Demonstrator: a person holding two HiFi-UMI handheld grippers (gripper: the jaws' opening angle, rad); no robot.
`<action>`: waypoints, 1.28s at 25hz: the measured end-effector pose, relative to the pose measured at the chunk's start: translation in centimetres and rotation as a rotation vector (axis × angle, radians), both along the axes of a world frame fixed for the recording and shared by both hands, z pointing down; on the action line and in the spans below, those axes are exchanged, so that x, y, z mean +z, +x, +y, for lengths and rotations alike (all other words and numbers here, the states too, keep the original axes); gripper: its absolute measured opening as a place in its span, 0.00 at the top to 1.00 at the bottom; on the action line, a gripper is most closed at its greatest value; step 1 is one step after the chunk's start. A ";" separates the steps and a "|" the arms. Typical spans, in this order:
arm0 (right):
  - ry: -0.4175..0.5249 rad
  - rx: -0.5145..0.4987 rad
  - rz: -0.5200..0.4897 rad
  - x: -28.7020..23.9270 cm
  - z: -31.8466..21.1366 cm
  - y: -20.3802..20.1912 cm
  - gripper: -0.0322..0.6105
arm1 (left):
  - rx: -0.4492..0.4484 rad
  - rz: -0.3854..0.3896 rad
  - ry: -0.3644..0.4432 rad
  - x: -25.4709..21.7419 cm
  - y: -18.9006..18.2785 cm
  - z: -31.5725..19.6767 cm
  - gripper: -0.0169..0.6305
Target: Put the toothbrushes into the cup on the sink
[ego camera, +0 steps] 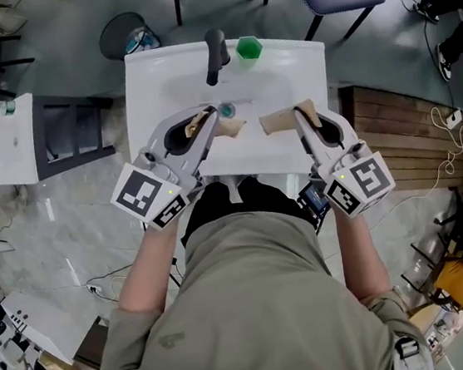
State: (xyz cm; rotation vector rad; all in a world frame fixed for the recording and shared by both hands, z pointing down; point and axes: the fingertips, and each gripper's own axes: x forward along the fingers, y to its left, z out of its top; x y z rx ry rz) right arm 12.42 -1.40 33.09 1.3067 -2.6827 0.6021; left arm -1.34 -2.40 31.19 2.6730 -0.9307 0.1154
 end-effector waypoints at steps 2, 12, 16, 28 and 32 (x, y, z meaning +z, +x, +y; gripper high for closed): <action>-0.003 -0.006 -0.001 0.3 -0.2 0.0 0.91 | -0.002 -0.003 -0.004 0.2 0.1 0.0 0.96; 0.004 0.010 0.005 -0.1 -1.5 -1.0 0.91 | 0.037 0.001 0.004 -0.1 0.0 -0.9 0.96; 0.018 0.041 0.005 -0.9 -2.4 -1.2 0.91 | 0.060 0.006 0.013 -0.6 -0.5 -1.8 0.96; 0.073 0.083 0.026 -3.1 -5.5 -2.1 0.91 | 0.093 0.038 0.033 -1.6 -0.8 -3.6 0.96; 0.083 0.092 0.029 -3.5 -6.6 -2.1 0.91 | 0.096 0.041 0.041 -2.1 -0.6 -4.0 0.96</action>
